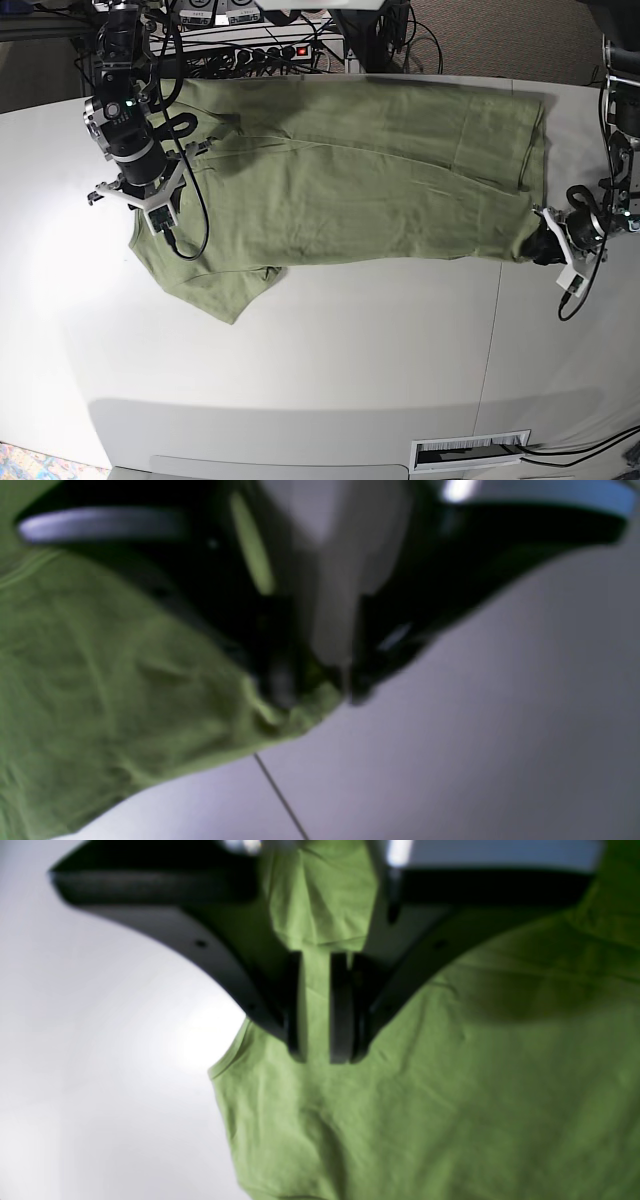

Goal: Fold the T-shirt properly
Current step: 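Move the left gripper to the opposite hem corner and grasp it, then move the right gripper to the opposite sleeve edge and grasp it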

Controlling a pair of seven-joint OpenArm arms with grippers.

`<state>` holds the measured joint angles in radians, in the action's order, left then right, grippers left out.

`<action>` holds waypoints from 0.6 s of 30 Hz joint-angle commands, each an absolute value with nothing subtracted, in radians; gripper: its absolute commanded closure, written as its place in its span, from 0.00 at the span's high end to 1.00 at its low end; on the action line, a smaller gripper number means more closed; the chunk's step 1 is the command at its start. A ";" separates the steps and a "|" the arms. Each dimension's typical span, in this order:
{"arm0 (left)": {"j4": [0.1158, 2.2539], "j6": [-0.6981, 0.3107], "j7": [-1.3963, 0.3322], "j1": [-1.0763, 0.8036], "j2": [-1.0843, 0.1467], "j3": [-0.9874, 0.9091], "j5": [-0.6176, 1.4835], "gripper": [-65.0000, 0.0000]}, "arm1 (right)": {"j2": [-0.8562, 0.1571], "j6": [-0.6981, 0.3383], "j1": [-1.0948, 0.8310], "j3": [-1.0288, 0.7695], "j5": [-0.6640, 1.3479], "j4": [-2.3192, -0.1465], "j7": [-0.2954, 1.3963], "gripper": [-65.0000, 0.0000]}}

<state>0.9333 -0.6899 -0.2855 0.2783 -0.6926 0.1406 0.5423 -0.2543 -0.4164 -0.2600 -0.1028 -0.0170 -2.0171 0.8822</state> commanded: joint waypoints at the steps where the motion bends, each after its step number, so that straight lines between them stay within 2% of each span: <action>1: 0.953 -0.698 -0.269 0.300 -0.712 0.134 0.556 0.08 | -0.263 -0.411 -0.249 -0.108 -0.015 -2.035 0.860 0.14; 2: 0.958 -0.698 -0.269 0.300 -0.712 0.134 0.564 0.00 | -0.263 -0.411 -0.249 -0.108 -0.015 -2.035 0.860 0.14; 3: 0.961 -0.698 -0.269 0.300 -0.712 0.134 0.577 0.00 | -0.263 -0.411 -0.249 -0.108 -0.015 -2.035 0.860 0.14; 11: 0.967 -0.698 -0.273 0.333 -0.718 0.134 0.604 0.00 | -0.263 -0.411 -0.246 -0.126 -0.047 -2.035 0.856 0.14; 18: 0.983 -0.698 -0.274 0.334 -0.720 0.134 0.607 0.00 | -0.263 -0.410 -0.195 -0.251 -0.052 -2.035 0.832 0.14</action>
<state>0.9653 -0.6930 -0.2977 0.3103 -0.6960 0.1421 0.5877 -0.2516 -0.4202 -0.2096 -0.2462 -0.0528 -2.0167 0.8597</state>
